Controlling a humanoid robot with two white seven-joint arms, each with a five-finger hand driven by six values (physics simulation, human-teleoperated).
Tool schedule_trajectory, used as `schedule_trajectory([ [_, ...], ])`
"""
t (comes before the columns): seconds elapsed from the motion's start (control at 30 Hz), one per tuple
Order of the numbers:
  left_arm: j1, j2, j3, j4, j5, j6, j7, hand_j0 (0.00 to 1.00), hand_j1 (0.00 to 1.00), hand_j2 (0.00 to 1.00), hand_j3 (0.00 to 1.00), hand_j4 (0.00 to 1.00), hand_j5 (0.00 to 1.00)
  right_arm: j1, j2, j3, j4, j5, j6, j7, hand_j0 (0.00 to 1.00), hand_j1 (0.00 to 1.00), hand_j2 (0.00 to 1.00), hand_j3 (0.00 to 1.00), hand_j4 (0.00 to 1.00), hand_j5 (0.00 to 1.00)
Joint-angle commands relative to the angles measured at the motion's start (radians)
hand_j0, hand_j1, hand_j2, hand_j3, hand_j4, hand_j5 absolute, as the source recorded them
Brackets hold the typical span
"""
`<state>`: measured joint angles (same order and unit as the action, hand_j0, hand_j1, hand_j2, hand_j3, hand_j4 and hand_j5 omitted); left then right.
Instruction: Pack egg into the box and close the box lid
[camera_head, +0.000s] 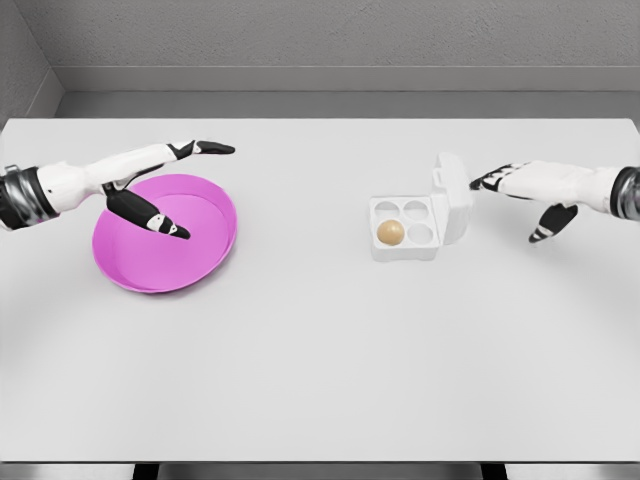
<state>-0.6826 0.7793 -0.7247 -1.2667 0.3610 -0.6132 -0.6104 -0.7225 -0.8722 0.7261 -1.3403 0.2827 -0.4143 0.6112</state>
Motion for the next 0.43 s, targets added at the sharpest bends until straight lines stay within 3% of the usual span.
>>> schedule_trajectory([
  [0.0,0.002,0.005,0.010,-0.011,-0.019,0.002,-0.001,1.00,1.00,1.00,1.00,1.00,1.00,0.000,-0.008,-0.008,-0.054,-0.005,0.002,0.000,1.00,1.00,1.00,1.00,1.00,1.00],
  [0.2,0.011,0.031,0.025,-0.005,-0.043,0.002,-0.001,1.00,1.00,1.00,1.00,1.00,1.00,0.012,0.010,-0.004,-0.183,-0.005,0.002,0.000,1.00,1.00,1.00,1.00,1.00,1.00],
  [0.27,0.040,0.031,0.079,-0.005,-0.108,0.002,-0.001,1.00,1.00,1.00,1.00,1.00,1.00,0.005,0.006,-0.008,-0.178,-0.004,0.002,0.000,1.00,1.00,1.00,1.00,1.00,1.00],
  [0.33,0.051,0.031,0.093,-0.003,-0.109,0.002,-0.001,1.00,1.00,1.00,1.00,1.00,1.00,0.009,-0.008,-0.089,-0.169,-0.005,0.003,0.000,1.00,1.00,1.00,1.00,1.00,1.00],
  [0.4,0.052,0.034,0.093,-0.003,-0.109,0.002,-0.001,1.00,1.00,1.00,1.00,1.00,1.00,0.008,-0.030,-0.109,-0.109,-0.005,0.003,0.000,1.00,1.00,1.00,1.00,1.00,1.00],
])
